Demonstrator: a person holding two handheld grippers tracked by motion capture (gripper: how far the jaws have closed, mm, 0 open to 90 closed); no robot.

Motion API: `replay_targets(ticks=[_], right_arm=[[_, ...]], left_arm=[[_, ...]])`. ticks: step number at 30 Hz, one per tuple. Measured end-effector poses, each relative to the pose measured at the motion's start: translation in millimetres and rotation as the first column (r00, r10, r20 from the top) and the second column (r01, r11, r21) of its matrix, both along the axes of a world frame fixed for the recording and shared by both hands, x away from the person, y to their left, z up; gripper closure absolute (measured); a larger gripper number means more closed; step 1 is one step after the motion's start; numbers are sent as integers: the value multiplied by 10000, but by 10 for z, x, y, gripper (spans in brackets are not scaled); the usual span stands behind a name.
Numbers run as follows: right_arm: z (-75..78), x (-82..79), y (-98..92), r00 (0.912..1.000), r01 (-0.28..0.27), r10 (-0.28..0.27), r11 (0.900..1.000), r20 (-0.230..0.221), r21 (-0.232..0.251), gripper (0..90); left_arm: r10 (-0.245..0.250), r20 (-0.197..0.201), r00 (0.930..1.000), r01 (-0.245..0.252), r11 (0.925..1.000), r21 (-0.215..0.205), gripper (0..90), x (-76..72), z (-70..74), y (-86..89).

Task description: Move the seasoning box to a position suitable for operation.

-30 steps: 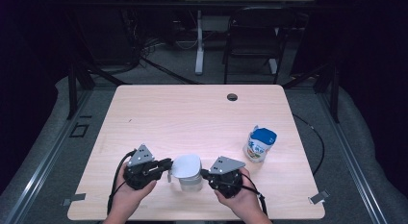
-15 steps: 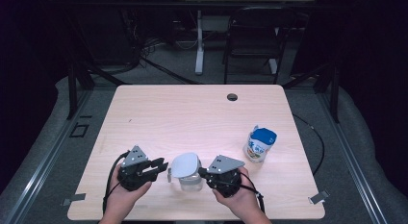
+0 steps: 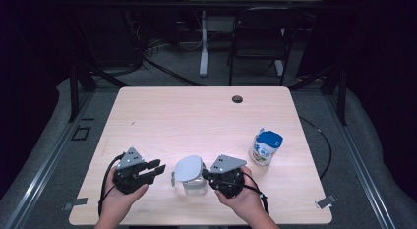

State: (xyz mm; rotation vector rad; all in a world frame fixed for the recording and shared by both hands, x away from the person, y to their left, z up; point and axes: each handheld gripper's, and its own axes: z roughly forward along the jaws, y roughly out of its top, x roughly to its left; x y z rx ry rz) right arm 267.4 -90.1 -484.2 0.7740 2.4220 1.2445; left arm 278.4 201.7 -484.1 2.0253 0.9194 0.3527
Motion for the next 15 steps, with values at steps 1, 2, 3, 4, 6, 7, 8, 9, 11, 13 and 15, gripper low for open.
replay_targets(ticks=[1, 2, 3, 4, 6, 7, 8, 9, 11, 13, 15], right_arm=[[4, 7, 9, 10000, 21, -21, 10000, 33, 3, 900], [10, 16, 18, 10000, 1, -1, 10000, 12, -12, 900], [10, 16, 18, 10000, 1, -1, 10000, 12, -12, 900], [16, 30, 35, 10000, 6, -6, 10000, 26, -24, 900], [20, 38, 48, 10000, 15, -15, 10000, 3, 24, 900], [20, 38, 48, 10000, 15, -15, 10000, 3, 24, 900], [30, 42, 54, 10000, 6, -6, 10000, 7, -9, 900], [30, 42, 54, 10000, 6, -6, 10000, 7, -9, 900], [38, 48, 63, 10000, 67, -68, 10000, 14, 50, 899], [49, 54, 58, 10000, 54, -54, 10000, -14, 35, 899], [55, 59, 61, 9999, 111, -110, 9999, -15, 103, 899]], left_arm=[[-11, -13, 10000, 11, 10000, 6, 691, 1, 2, 4], [-15, -4, 10000, 15, 10000, -18, 691, 3, 0, 7], [-15, -4, 10000, 15, 10000, -18, 690, 3, 0, 7], [9, -16, 10000, -9, 10000, -51, 688, 5, -4, 10], [14, -32, 10000, -14, 10000, -19, 686, 8, -10, 9], [14, -32, 10000, -14, 10000, -19, 684, 8, -10, 9], [15, -39, 10000, -15, 10000, -9, 682, 9, -12, 9], [23, -43, 10000, -23, 10000, 2, 682, 10, -13, 11], [51, -77, 10000, -51, 10000, 0, 677, 10, -12, 19], [72, -88, 9999, -72, 10000, -34, 675, 9, -10, 32], [84, -84, 9999, -85, 10000, -46, 675, 8, -9, 38]])
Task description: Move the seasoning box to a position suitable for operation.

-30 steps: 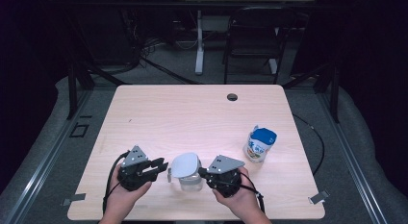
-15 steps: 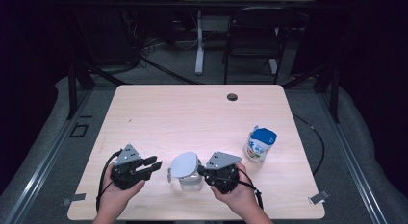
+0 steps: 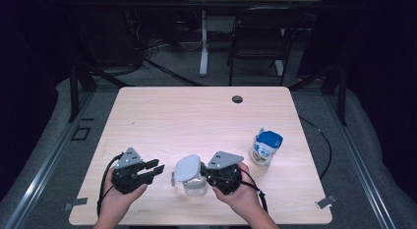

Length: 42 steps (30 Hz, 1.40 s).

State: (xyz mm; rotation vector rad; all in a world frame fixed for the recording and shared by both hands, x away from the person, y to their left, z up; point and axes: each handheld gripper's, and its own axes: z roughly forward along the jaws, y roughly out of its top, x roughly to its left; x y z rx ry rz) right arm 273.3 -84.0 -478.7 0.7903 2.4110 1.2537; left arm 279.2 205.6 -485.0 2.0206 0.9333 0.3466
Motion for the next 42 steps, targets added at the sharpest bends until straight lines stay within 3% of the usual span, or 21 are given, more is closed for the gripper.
replay_targets(ticks=[42], right_arm=[[215, -17, 173, 9986, -337, 336, 9994, 409, 25, 895]], left_arm=[[106, -142, 9998, -104, 9999, 110, 674, 23, -39, 17]])
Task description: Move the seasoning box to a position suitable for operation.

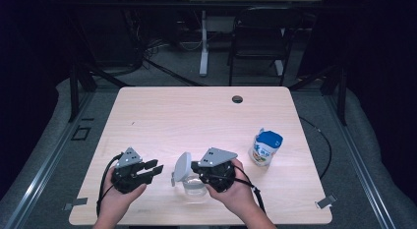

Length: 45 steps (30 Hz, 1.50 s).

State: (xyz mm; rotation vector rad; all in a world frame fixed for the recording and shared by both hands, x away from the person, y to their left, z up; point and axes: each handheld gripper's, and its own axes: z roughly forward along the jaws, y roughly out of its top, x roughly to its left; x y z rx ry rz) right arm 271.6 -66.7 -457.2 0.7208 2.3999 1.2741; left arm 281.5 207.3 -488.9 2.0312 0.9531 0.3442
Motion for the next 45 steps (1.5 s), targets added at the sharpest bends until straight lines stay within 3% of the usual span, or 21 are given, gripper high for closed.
replay_targets(ticks=[29, 45], right_arm=[[67, -45, 169, 9991, -346, 345, 9994, 239, 46, 887], [39, -33, 58, 9996, -64, 64, 10000, 280, -7, 858]], left_arm=[[2, -117, 9999, -1, 10000, 72, 672, 20, -37, -2], [83, -140, 9999, -84, 10000, -26, 667, 33, -47, 32]])
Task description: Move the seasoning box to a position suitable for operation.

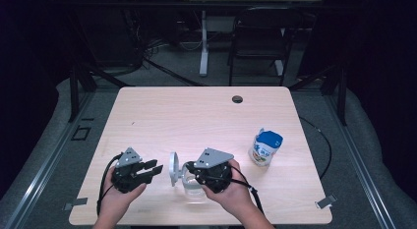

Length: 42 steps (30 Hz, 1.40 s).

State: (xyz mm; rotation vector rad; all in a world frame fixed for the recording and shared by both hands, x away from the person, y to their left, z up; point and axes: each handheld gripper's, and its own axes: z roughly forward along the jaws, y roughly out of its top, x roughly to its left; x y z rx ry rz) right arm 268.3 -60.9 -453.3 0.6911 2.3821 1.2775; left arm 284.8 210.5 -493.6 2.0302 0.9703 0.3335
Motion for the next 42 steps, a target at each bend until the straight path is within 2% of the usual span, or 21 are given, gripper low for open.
replay_targets(ticks=[5, 9, 16, 17, 19, 23, 24, 28, 33, 39, 42], right_arm=[[-33, -14, -182, 9995, 308, -308, 9995, 30, 23, 811], [-50, -38, -344, 9984, 570, -570, 9980, 14, 268, 763], [-72, -103, -615, 9943, 1038, -1040, 9945, 223, 103, 693], [-72, -103, -615, 9943, 1038, -1040, 9945, 223, 103, 693], [-103, -120, -746, 9925, 1190, -1197, 9926, 253, 261, 658], [-162, -117, -875, 9868, 1599, -1604, 9869, 223, 222, 624], [-200, -112, -964, 9827, 1842, -1846, 9825, 138, 275, 612], [-246, -95, -1115, 9759, 2180, -2179, 9746, -68, 504, 599], [-269, -99, -1199, 9721, 2347, -2342, 9703, -157, 588, 599], [-282, -95, -1285, 9671, 2544, -2545, 9658, -36, 499, 587], [-289, -81, -1403, 9584, 2852, -2854, 9571, -53, 514, 584]], left_arm=[[1, -21, 10000, -1, 10000, -42, 663, 3, -25, 14], [-28, -53, 10000, 27, 9999, -97, 653, 6, -35, 20], [52, -46, 10000, -53, 9998, -184, 641, 16, -31, 46], [52, -46, 10000, -53, 9998, -184, 641, 16, -31, 46], [84, -67, 9999, -85, 9998, -168, 639, 21, -36, 57], [197, -52, 9998, -198, 9996, -191, 635, 23, -36, 66], [178, -46, 9998, -178, 9997, -157, 634, 17, -28, 59], [126, -41, 9999, -126, 9999, -85, 632, 8, -22, 37], [143, -25, 9999, -144, 9998, -125, 631, 8, -23, 42], [197, -54, 9998, -198, 9998, -90, 631, 9, -31, 63], [255, -72, 9996, -255, 9997, -67, 631, 4, -41, 67]])
